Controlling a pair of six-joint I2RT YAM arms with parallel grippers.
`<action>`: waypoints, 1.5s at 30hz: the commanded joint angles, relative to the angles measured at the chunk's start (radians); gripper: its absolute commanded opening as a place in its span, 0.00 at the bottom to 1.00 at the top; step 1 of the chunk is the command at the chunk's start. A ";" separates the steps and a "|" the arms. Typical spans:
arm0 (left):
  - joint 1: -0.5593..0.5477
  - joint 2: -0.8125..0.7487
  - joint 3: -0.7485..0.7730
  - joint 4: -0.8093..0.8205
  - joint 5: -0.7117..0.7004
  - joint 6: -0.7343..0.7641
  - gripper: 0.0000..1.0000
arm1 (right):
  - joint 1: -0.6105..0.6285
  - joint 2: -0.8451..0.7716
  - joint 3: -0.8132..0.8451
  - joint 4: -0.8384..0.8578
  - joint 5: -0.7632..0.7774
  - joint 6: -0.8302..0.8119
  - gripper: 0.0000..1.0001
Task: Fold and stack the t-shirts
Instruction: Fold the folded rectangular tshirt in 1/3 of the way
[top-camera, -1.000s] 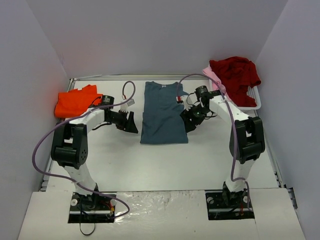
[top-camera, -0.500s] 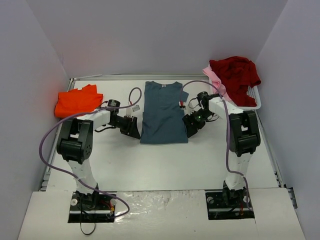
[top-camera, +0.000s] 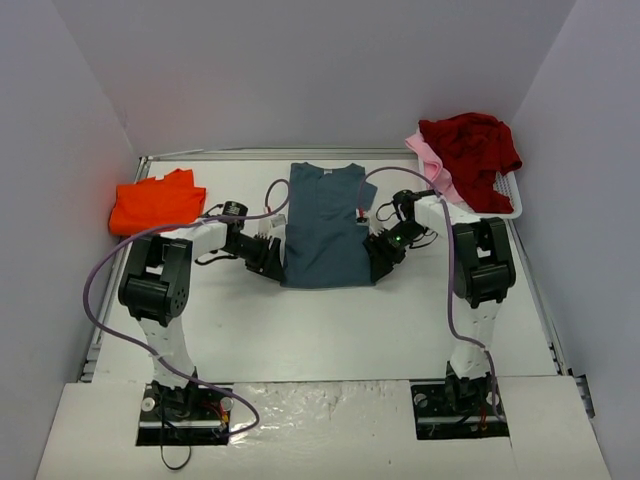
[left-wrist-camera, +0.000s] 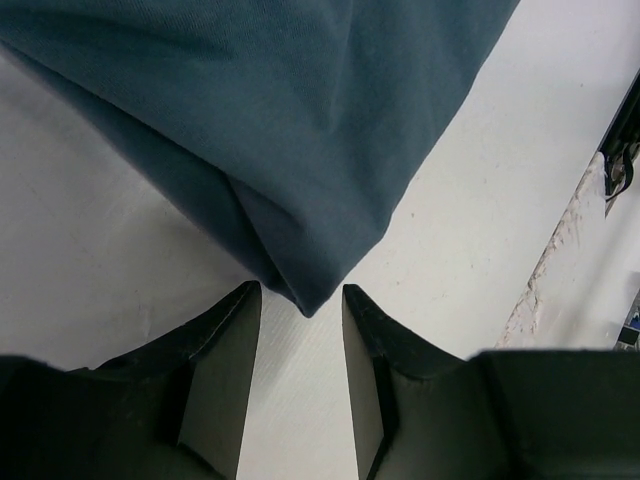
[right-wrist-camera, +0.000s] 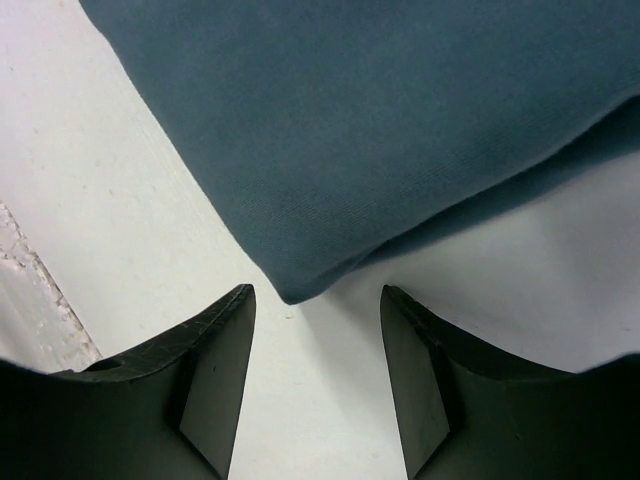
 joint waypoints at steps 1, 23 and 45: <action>0.001 0.008 0.043 -0.016 0.027 0.015 0.37 | -0.001 0.038 0.010 -0.069 -0.025 -0.041 0.50; -0.034 0.091 0.107 -0.079 0.088 0.053 0.02 | 0.022 0.075 -0.004 -0.071 -0.019 -0.032 0.18; -0.034 -0.010 0.198 -0.525 0.196 0.426 0.02 | 0.052 -0.144 -0.079 -0.189 0.027 -0.049 0.00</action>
